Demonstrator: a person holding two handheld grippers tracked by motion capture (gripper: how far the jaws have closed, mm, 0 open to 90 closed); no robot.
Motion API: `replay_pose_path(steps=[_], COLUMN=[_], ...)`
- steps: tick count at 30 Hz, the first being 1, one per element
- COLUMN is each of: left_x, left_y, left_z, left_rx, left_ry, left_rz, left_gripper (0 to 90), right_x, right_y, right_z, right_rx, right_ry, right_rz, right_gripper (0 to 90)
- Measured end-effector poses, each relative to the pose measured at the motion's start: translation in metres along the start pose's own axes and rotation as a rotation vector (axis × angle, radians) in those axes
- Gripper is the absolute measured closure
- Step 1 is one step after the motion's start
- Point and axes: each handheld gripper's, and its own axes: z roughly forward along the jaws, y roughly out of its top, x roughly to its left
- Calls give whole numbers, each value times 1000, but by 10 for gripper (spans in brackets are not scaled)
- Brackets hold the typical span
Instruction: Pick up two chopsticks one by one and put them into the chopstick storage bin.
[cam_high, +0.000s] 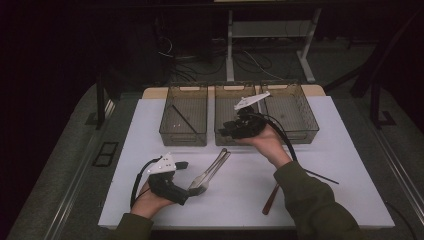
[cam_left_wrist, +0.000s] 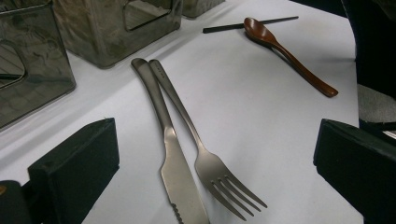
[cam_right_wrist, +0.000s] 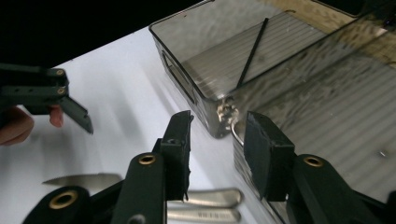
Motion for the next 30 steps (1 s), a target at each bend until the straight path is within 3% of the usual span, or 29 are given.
replay_pose_path(steps=[8, 14, 23, 30], left_x=[0, -1, -1, -1], left_y=[0, -1, -2, -2], left_z=[-1, 1, 1, 1], left_rx=[-3, 5, 8, 9], left_ry=[11, 5, 8, 11], left_rz=[-1, -2, -7, -8], left_gripper=[0, 0, 0, 0], right_x=[-6, -10, -16, -24], right_y=[-23, -44, -78, -106], right_z=[-31, -54, -84, -106], right_rx=[-34, -44, -43, -20], right_ry=[-22, -28, -78, -103], right_rz=[-5, -13, -29, -6], right_gripper=[448, 426, 418, 434])
